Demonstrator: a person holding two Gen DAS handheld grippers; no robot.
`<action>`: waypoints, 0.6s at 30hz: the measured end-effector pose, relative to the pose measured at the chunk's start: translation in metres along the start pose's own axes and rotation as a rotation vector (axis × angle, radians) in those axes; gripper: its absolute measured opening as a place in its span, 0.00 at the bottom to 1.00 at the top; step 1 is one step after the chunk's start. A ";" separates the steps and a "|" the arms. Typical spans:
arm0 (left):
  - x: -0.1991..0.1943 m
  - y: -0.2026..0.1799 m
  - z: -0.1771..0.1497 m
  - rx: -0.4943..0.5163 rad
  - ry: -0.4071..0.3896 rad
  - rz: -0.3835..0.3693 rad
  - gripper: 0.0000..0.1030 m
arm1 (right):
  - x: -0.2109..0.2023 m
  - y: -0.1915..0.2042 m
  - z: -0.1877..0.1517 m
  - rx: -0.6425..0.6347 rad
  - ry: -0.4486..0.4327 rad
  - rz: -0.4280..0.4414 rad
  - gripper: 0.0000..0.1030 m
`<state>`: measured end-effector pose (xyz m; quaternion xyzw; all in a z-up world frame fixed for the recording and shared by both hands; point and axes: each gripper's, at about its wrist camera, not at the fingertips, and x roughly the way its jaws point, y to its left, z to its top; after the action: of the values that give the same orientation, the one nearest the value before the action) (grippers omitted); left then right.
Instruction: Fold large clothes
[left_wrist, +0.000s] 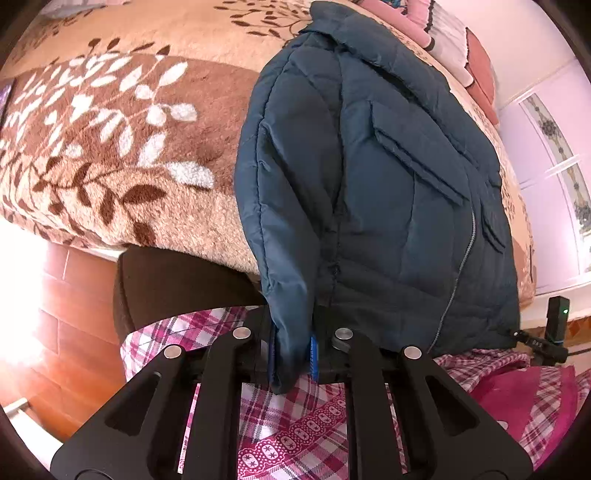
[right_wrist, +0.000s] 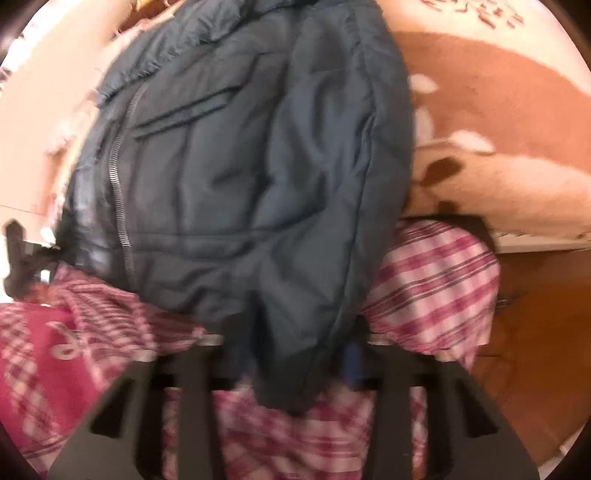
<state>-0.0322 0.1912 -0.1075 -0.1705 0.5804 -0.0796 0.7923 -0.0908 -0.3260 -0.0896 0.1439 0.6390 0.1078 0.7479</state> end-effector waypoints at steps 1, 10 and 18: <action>-0.003 -0.002 -0.001 0.006 -0.010 0.001 0.10 | -0.002 0.002 -0.001 -0.004 -0.017 0.015 0.16; -0.078 -0.027 0.014 0.048 -0.229 -0.090 0.09 | -0.068 0.008 0.010 0.039 -0.269 0.248 0.11; -0.150 -0.046 0.018 0.113 -0.415 -0.161 0.09 | -0.136 0.011 0.017 0.047 -0.464 0.347 0.12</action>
<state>-0.0589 0.2003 0.0480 -0.1845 0.3843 -0.1384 0.8939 -0.0952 -0.3639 0.0426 0.2893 0.4187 0.1836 0.8410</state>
